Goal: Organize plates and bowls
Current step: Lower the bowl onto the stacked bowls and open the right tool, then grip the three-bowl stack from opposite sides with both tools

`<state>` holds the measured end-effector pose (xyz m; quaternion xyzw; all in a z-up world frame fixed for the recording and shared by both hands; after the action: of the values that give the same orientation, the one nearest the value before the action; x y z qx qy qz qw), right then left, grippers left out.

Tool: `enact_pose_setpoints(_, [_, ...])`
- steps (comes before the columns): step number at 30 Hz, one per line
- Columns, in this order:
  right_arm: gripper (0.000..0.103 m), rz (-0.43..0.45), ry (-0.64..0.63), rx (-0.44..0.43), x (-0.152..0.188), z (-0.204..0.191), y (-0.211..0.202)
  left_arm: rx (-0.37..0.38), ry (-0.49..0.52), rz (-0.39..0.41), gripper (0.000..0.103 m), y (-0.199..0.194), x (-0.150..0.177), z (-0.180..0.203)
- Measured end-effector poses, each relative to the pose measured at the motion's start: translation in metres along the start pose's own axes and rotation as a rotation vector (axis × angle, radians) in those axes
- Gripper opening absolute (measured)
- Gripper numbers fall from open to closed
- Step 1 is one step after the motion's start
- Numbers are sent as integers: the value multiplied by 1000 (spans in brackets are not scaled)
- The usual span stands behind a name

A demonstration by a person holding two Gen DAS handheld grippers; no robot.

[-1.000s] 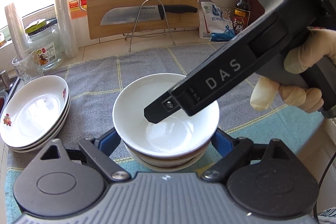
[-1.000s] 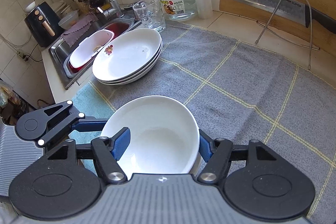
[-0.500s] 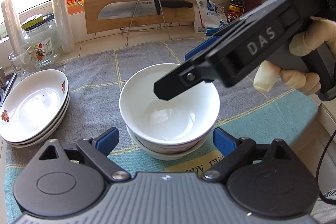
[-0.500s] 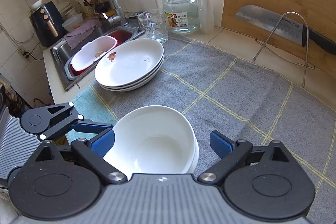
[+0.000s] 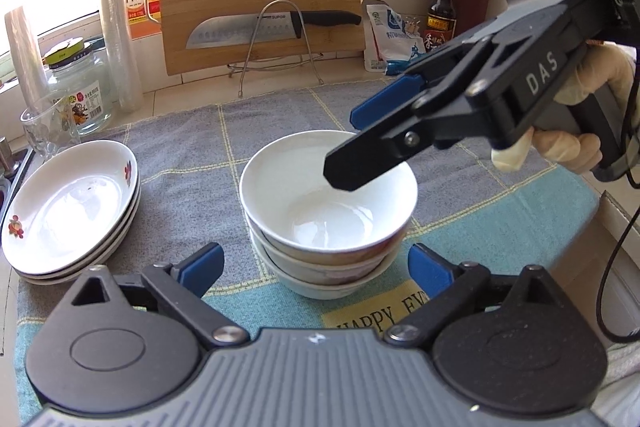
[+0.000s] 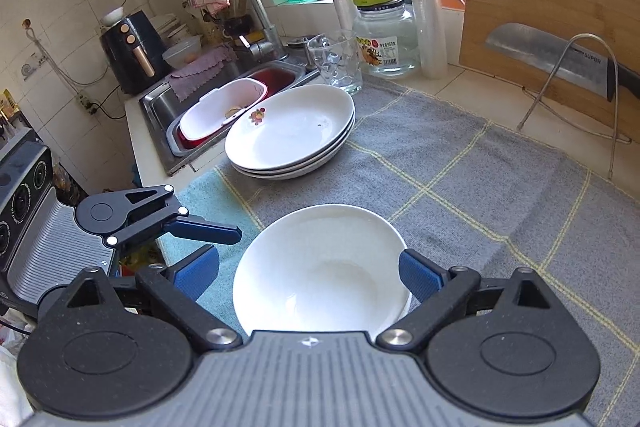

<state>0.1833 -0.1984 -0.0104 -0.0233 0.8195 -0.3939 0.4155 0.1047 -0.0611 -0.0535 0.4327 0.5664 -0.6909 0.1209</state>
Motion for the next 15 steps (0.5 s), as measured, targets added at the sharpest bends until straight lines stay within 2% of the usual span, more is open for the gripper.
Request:
enact_pose_setpoints(5, [103,24,-68,28,10,12,-26,-15,38,-4,99,0,-1,4])
enact_pose_setpoints(9, [103,6,-122,41,30,23,-38,-12,-3,-75,100,12,3,2])
enact_pose_setpoints(12, [103,-21,-203,75,47,24,-35,-20,-18,-93,100,18,7,1])
enact_pose_setpoints(15, [103,-63,-277,104,64,22,-22,-8,10,-69,100,20,9,1])
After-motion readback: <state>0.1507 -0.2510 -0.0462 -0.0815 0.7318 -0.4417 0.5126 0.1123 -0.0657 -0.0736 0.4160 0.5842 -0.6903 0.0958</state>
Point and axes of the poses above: each gripper's, at about its wrist camera, not at the fingertips, and y roughly the way its jaws point, z to its right, x to its underside, the point moved 3 cm from there along y, roughly the way its jaws point, and after that the axes turned 3 degrees about -x, right-handed, at the moved point
